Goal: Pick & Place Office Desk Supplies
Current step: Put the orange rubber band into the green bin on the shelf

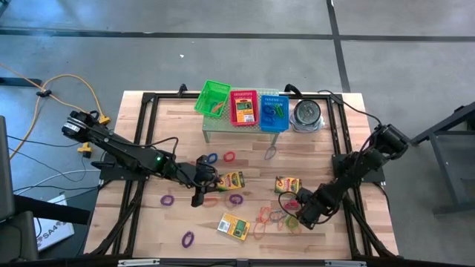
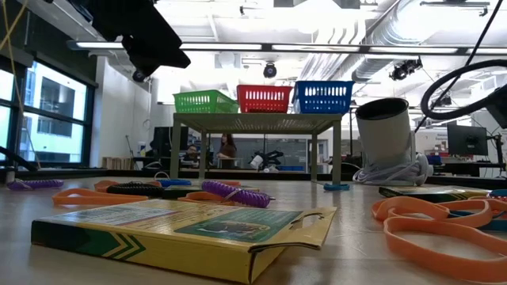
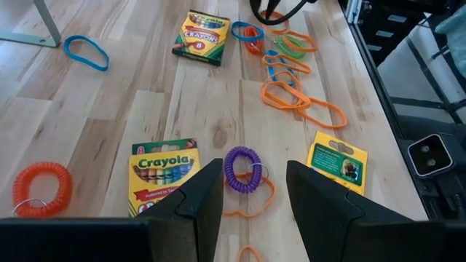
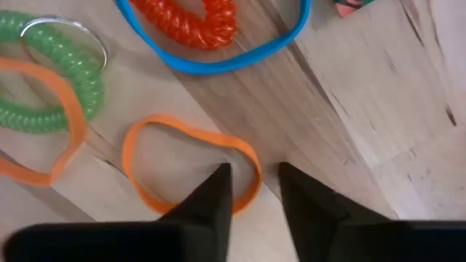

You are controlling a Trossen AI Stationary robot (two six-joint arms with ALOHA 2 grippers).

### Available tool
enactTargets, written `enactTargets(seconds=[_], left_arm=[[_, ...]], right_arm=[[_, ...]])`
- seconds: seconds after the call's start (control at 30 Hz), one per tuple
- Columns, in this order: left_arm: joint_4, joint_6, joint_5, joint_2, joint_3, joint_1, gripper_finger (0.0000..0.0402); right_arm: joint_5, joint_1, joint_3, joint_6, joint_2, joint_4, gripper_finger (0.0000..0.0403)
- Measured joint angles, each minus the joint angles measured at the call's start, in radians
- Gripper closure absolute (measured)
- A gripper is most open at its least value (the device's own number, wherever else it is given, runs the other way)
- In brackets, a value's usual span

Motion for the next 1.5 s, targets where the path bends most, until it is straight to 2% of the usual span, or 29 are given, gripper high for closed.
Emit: enactTargets(seconds=[0.13,0.2,0.33,0.47,0.67,0.77,0.87,0.97,1.17,1.37,1.5], left_arm=[[-0.002,-0.011,0.0,0.016,0.0,0.0,0.0255],[0.001,-0.011,0.0,0.031,-0.001,0.0,0.0255],[0.006,0.005,0.0,0.079,-0.001,0.0,0.0255],[0.025,0.005,0.0,0.132,-0.001,0.0,0.0255],[0.115,0.005,0.0,0.174,-0.001,0.0,0.0255],[0.186,0.005,0.001,0.177,-0.001,0.0,0.0255],[0.254,0.009,0.001,0.178,-0.001,0.0,0.0255],[0.288,0.008,0.001,0.178,0.0,0.0,0.0255],[0.373,0.008,0.0,0.178,0.0,0.003,0.0255],[0.436,0.012,0.001,0.178,0.0,0.024,0.0255],[0.433,0.059,0.021,0.178,0.0,0.048,0.0253]], right_arm=[[-0.001,0.001,-0.001,-0.013,0.0,0.011,0.0385],[0.004,0.001,-0.001,-0.008,0.0,0.011,0.0396],[0.053,0.004,0.01,0.01,0.003,-0.001,0.04],[0.105,0.004,0.075,0.017,0.013,-0.084,0.04],[0.271,0.019,0.226,0.02,0.014,-0.273,0.04],[0.312,0.024,0.29,0.002,0.014,-0.299,0.04],[0.411,0.03,0.343,-0.055,0.013,-0.306,0.04],[0.539,0.033,0.378,-0.129,0.012,-0.258,0.04],[0.768,0.02,0.393,-0.388,0.012,-0.051,0.04],[0.844,-0.02,0.393,-0.596,0.017,0.127,0.04],[0.832,-0.054,0.393,-0.67,0.021,0.203,0.04]])
